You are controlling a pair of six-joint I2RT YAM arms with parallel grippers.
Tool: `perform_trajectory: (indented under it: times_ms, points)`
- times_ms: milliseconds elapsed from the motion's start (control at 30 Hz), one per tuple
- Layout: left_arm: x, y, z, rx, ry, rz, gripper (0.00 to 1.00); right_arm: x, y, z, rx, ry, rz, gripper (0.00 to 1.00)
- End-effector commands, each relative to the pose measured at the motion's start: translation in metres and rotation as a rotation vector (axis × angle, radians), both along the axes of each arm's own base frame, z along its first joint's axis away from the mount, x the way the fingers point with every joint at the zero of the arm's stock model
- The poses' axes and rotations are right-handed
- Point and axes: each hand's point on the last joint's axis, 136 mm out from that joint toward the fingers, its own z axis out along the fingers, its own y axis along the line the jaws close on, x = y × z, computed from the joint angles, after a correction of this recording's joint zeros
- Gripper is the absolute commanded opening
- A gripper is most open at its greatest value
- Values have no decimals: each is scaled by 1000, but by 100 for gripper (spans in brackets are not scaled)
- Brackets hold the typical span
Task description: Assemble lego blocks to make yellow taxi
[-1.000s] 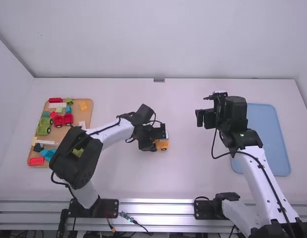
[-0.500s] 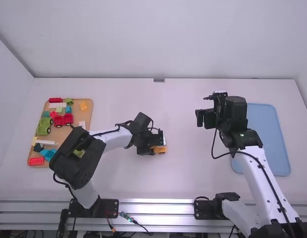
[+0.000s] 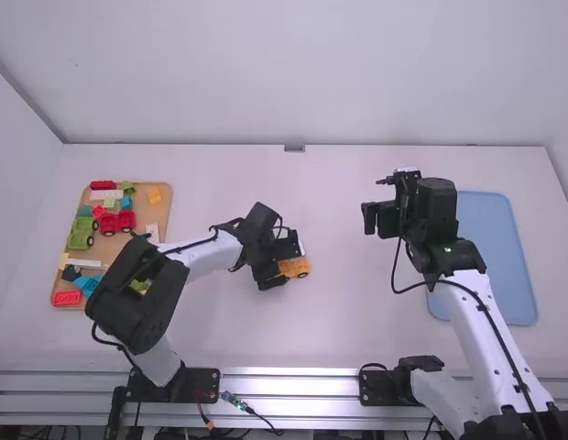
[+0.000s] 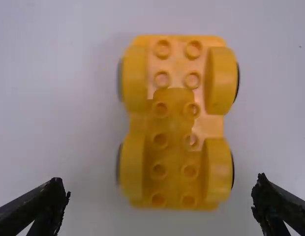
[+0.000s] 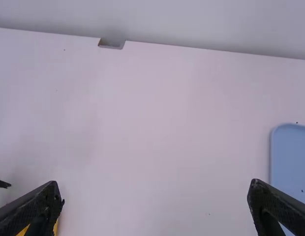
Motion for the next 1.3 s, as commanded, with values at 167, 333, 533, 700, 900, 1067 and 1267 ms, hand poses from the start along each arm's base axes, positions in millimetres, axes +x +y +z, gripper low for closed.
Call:
perform_trajectory:
  times_ms: [167, 333, 533, 700, 900, 1067, 1267]
  points:
    - [56, 71, 103, -188, -155, 468, 99, 3, 11, 22, 9, -56, 34, 99]
    - [70, 157, 128, -286, -151, 899, 99, 3, 11, 22, 9, -58, 33, 99]
    - [65, 280, 121, -345, -133, 1467, 99, 4, 11, 24, 11, -66, 34, 99]
    - [54, 348, 114, -413, -148, 1733, 99, 5, 11, 25, 12, -72, 34, 99]
    - [37, 414, 94, -499, -55, 1905, 97, 5, 11, 25, 12, -73, 33, 99]
    - [28, 460, 83, -467, 34, 2073, 99, 5, 11, 25, 12, -73, 34, 99]
    - [27, 492, 82, -312, 134, 2122, 99, 5, 11, 25, 16, -71, 30, 99]
